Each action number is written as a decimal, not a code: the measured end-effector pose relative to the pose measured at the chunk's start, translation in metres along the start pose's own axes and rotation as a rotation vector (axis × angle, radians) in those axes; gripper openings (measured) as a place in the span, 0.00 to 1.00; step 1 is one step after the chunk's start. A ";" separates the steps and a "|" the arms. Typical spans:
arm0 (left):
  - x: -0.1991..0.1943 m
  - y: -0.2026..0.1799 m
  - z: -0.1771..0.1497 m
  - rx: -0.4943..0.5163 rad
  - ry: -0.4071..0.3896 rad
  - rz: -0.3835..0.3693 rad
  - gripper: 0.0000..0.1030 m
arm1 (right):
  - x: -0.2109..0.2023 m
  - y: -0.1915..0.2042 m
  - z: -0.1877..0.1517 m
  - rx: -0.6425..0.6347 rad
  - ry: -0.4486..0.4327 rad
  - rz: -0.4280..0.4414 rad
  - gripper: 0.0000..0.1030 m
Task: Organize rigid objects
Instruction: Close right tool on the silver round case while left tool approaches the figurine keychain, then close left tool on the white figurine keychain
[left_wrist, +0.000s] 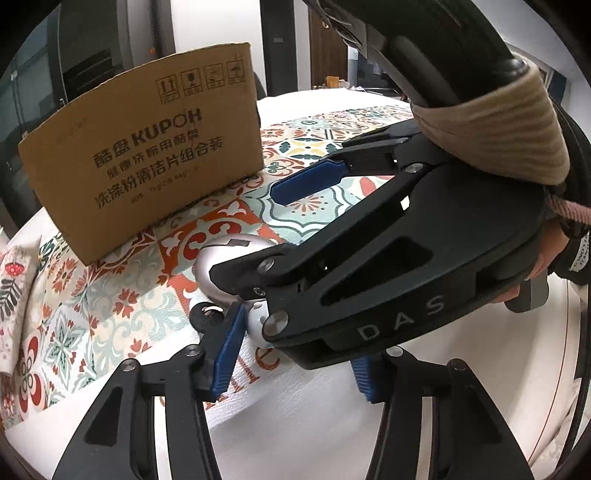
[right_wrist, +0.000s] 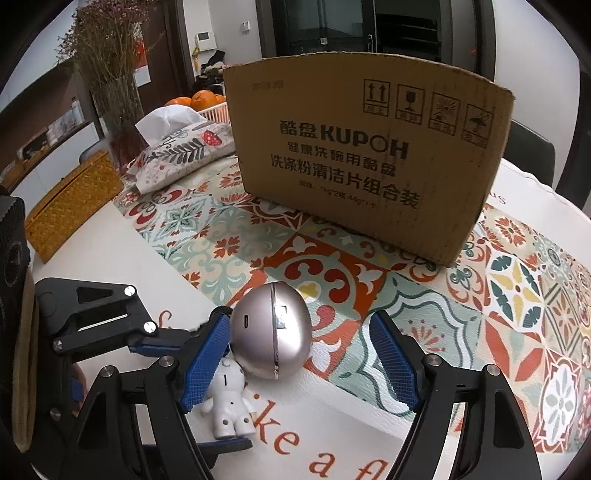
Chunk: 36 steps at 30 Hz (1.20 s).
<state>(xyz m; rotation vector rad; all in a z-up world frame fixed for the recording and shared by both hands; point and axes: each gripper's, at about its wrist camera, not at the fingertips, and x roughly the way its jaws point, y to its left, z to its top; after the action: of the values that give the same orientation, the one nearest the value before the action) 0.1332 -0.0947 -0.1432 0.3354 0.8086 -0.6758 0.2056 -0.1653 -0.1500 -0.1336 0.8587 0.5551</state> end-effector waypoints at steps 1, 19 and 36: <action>-0.001 0.001 -0.001 -0.003 0.000 0.008 0.50 | 0.001 0.001 0.000 0.001 0.000 0.004 0.76; -0.020 0.031 -0.024 -0.106 0.016 0.155 0.50 | 0.028 0.014 -0.004 0.011 0.060 -0.045 0.59; -0.030 0.057 -0.013 -0.289 -0.058 0.190 0.50 | 0.003 0.006 -0.005 0.153 0.016 -0.117 0.53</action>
<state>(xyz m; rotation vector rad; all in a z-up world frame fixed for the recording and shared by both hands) 0.1494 -0.0337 -0.1277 0.1268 0.7957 -0.3827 0.2005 -0.1603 -0.1542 -0.0485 0.8996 0.3779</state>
